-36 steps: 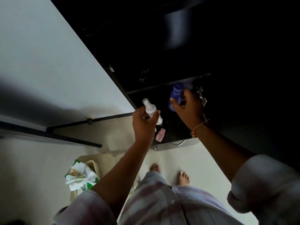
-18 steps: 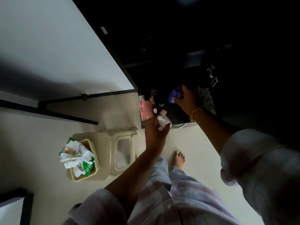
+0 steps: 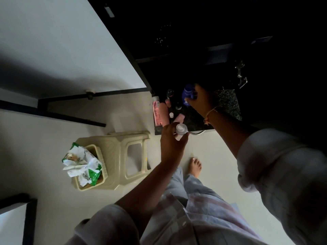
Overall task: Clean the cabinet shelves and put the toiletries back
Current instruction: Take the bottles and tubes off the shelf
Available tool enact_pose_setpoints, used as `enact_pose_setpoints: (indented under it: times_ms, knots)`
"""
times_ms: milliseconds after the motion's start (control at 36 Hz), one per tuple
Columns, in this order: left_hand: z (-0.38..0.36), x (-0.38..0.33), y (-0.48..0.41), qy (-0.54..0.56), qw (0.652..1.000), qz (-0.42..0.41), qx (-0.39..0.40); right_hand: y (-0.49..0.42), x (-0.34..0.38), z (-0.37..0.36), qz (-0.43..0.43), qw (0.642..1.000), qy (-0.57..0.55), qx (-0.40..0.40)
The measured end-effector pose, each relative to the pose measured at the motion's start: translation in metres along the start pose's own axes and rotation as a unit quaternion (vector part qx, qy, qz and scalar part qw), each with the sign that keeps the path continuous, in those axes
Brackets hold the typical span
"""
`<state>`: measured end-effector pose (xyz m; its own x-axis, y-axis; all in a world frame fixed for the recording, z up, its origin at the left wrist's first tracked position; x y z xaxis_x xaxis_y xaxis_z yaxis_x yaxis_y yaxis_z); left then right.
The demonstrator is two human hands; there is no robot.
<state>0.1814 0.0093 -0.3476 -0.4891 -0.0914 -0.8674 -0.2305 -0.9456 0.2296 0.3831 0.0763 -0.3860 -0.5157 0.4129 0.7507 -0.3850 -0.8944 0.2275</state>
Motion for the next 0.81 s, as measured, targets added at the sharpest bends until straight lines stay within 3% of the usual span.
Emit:
enact_pose_setpoints:
  times_ms: [333, 556, 806]
  knots:
    - [0.018, -0.001, -0.004, -0.020, 0.998, -0.011, -0.052, 0.007, -0.007, -0.004, -0.008, 0.998, -0.057, 0.002]
    - [-0.006, -0.004, -0.018, -0.054, 0.998, -0.036, -0.007, 0.012, -0.025, -0.005, -0.045, 0.993, -0.102, 0.025]
    - [-0.035, -0.012, -0.035, -0.107, 0.993, -0.056, 0.011, 0.054, -0.050, 0.006, -0.064, 0.997, -0.053, 0.005]
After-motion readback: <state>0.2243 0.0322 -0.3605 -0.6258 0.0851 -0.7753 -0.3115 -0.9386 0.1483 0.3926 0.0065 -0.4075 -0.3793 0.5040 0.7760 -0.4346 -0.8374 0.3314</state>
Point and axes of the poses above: each hand's wrist, its own y-axis away from the middle knuckle, its own z-axis out of the back of the hand, x = y × z, the point moved 9 cm from there along -y, towards the middle knuckle, and after that the axes turned 2 degrees about y, right-handed, at the moved point
